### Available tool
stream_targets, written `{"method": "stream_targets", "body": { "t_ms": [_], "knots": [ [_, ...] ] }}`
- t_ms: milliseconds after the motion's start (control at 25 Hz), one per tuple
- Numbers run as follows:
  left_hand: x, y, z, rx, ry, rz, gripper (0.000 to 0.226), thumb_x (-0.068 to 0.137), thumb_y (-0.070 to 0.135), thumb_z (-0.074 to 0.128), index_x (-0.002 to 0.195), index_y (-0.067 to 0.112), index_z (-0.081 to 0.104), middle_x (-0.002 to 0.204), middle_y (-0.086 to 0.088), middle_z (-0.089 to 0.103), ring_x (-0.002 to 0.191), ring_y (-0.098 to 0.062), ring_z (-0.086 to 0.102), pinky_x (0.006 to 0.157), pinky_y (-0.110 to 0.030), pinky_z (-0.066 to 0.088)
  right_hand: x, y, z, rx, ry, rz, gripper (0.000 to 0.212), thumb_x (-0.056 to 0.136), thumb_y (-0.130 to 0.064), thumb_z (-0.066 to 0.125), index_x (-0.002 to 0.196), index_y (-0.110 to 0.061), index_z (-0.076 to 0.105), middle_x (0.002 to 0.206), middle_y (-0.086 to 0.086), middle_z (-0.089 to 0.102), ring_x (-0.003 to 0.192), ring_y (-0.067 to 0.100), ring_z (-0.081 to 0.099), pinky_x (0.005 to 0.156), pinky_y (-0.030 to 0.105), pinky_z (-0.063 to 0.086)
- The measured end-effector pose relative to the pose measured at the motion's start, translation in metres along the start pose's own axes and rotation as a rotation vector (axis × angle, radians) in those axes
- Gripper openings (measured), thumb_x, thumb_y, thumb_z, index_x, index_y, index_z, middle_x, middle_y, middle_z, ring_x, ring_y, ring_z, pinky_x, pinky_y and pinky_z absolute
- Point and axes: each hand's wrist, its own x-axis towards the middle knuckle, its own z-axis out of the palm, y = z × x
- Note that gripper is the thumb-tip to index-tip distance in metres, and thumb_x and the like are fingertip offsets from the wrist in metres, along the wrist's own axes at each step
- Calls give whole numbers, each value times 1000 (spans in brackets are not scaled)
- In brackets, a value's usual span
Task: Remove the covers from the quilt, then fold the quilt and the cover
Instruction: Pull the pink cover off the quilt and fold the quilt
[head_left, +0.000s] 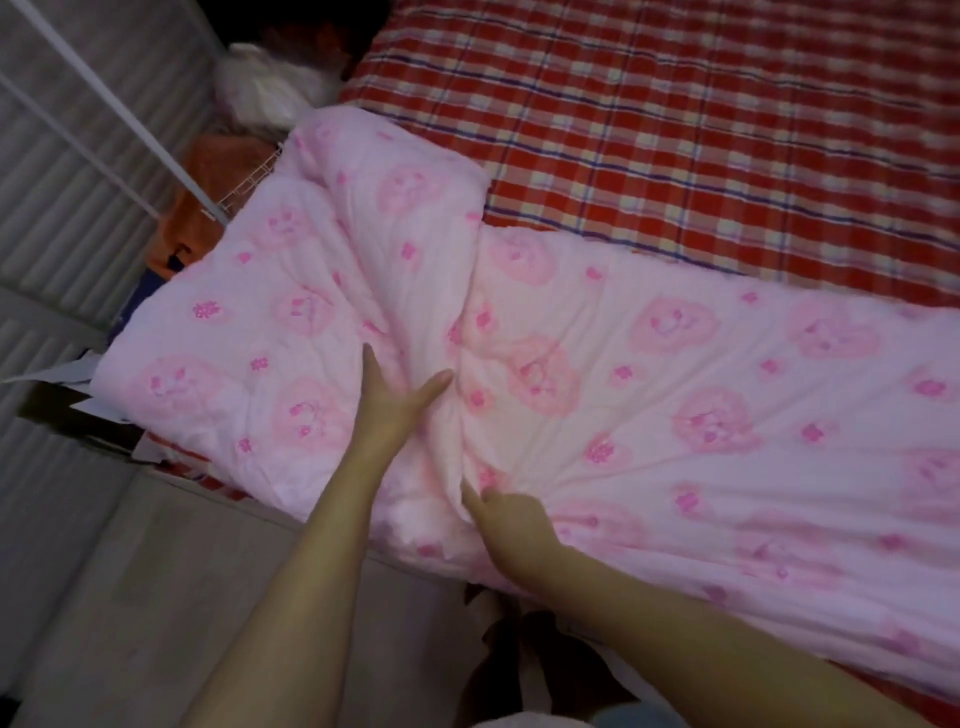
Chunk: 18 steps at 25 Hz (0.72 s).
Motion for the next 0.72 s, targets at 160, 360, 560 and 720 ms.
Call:
{"method": "stream_targets", "body": {
  "t_ms": [160,360,560,720],
  "knots": [
    [4,-12,33,296,21,-137,67,81,15,66,138,-5,36,135,-23,49,121,-34,51,94,-34,42,-9,7,2,16,-118,17,102,56,-15,80,143,-13,26,69,3,59,48,22,59,42,25,27],
    [-33,-64,0,-190,200,-463,28,75,11,58,99,-4,60,78,-23,62,64,-29,55,48,-24,45,-6,37,-22,174,-330,-187,81,84,-5,51,148,-39,16,136,13,45,115,28,49,95,32,38],
    [-13,-75,14,-89,79,-490,33,79,5,63,109,-8,61,96,-25,66,81,-28,61,65,-35,49,27,53,-57,702,-337,118,34,86,-30,65,119,-20,64,100,4,68,78,11,58,72,19,42],
    [5,-69,-9,-58,-197,-505,52,60,11,69,108,-9,62,85,-19,67,74,-28,62,62,-35,52,108,60,-115,1062,100,392,47,79,-46,70,115,-20,57,98,1,64,83,13,58,80,28,48]
  ]
}}
